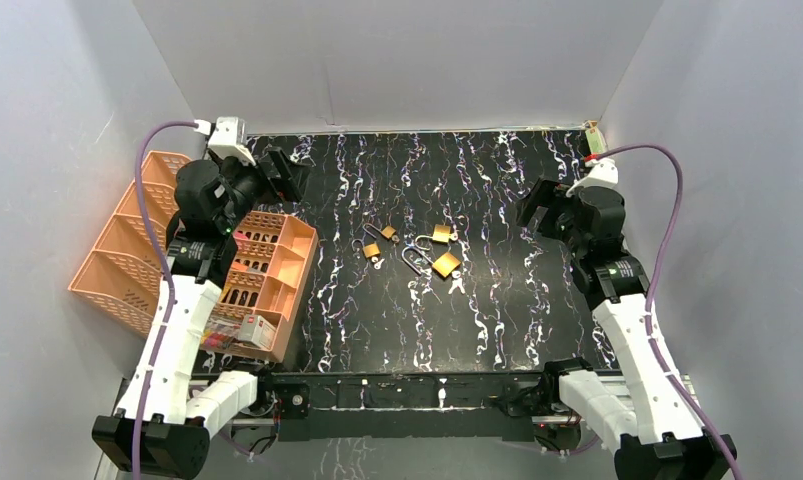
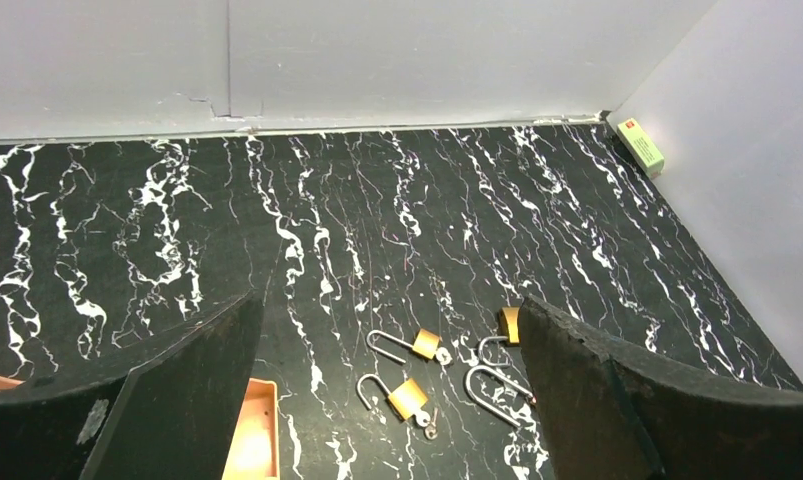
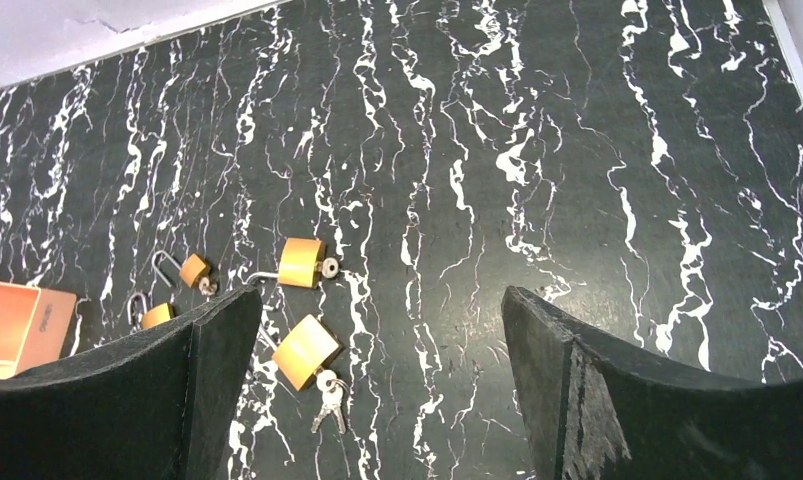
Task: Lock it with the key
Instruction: Adjust the lock at the center of the board.
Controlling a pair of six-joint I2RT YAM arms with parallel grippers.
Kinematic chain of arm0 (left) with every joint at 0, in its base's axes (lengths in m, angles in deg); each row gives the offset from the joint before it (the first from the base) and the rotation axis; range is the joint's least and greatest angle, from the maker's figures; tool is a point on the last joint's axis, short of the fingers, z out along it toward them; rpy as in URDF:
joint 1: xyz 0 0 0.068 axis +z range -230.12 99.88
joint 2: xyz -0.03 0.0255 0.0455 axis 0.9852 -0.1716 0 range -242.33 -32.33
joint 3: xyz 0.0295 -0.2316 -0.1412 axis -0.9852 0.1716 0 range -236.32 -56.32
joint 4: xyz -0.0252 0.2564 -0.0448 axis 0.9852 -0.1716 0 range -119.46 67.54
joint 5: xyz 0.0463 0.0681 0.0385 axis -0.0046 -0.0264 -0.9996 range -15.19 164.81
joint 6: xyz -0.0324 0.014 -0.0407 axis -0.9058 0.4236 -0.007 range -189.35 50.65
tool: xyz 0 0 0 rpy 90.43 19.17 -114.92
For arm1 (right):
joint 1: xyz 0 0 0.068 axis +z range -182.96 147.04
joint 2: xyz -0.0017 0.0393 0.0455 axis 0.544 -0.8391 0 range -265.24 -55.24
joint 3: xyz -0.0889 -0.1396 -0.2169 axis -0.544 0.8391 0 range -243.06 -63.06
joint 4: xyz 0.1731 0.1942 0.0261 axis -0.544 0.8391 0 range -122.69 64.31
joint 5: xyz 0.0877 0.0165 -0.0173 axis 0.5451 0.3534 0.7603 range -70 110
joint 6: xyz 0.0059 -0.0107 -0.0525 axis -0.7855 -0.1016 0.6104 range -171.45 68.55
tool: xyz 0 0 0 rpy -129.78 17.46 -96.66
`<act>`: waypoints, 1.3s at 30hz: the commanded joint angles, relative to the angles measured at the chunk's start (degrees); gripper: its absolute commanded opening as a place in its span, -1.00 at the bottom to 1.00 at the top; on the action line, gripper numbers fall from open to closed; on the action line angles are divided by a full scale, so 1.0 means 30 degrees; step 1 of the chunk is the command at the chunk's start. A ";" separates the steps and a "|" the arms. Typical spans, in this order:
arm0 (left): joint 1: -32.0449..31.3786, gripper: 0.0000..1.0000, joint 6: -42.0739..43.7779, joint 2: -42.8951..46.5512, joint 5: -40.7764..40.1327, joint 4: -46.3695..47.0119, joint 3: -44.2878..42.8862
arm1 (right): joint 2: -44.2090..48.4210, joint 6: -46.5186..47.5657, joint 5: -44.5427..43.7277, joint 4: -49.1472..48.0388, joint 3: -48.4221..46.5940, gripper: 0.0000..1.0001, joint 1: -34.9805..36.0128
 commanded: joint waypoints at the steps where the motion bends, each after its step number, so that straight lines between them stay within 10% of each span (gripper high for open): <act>1: 0.0333 0.97 -0.0274 0.0074 -0.0517 -0.1934 -0.1545 | 0.0777 -0.0663 0.0602 -0.0582 -0.0409 0.97 -0.0741; 20: 0.0649 0.97 -0.1575 -0.1006 0.0287 -0.4062 -0.3323 | -0.0158 0.2501 0.3717 0.0590 -0.2242 0.97 -0.0302; 29: 0.0680 0.97 -0.0879 -0.0094 0.0998 0.1219 -0.0066 | -0.7785 0.6396 -0.1897 0.1282 -0.6509 0.97 0.9045; 39: 0.0687 0.97 -0.0493 -0.1352 0.5091 0.1387 -0.0678 | -1.4407 0.2778 0.3107 0.0430 -0.8150 0.97 0.9803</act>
